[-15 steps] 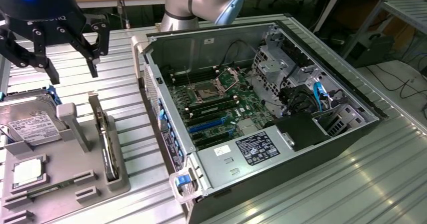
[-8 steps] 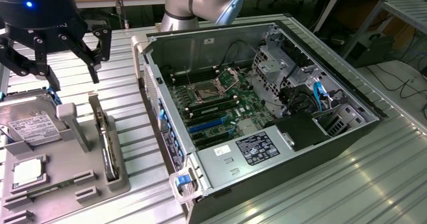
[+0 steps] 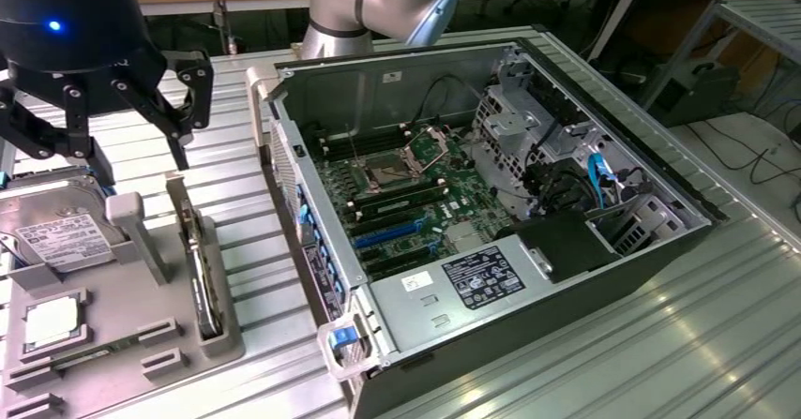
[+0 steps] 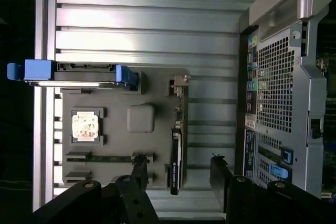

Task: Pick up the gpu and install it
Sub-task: 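Pick up the gpu and move the gpu toward the slot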

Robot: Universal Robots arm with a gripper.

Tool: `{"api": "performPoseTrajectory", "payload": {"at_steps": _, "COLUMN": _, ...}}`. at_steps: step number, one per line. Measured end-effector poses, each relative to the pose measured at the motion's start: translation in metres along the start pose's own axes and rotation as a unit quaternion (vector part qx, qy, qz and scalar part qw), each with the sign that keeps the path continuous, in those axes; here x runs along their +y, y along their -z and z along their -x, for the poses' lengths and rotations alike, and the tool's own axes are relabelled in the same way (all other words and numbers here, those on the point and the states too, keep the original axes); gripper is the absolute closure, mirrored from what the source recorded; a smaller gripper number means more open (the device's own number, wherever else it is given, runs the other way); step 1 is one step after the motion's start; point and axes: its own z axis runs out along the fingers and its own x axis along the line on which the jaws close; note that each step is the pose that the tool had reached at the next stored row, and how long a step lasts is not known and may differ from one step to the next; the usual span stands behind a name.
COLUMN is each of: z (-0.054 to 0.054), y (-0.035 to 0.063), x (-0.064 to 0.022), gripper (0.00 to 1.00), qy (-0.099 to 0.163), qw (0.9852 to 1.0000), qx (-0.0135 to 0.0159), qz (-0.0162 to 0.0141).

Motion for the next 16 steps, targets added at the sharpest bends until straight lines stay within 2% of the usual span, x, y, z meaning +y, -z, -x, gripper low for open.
{"api": "performPoseTrajectory", "payload": {"at_steps": 16, "z": -0.0004, "y": -0.0021, "x": -0.0101, "gripper": 0.4, "qy": 0.003, "qw": 1.0, "qx": 0.0001, "qz": 0.0001}}
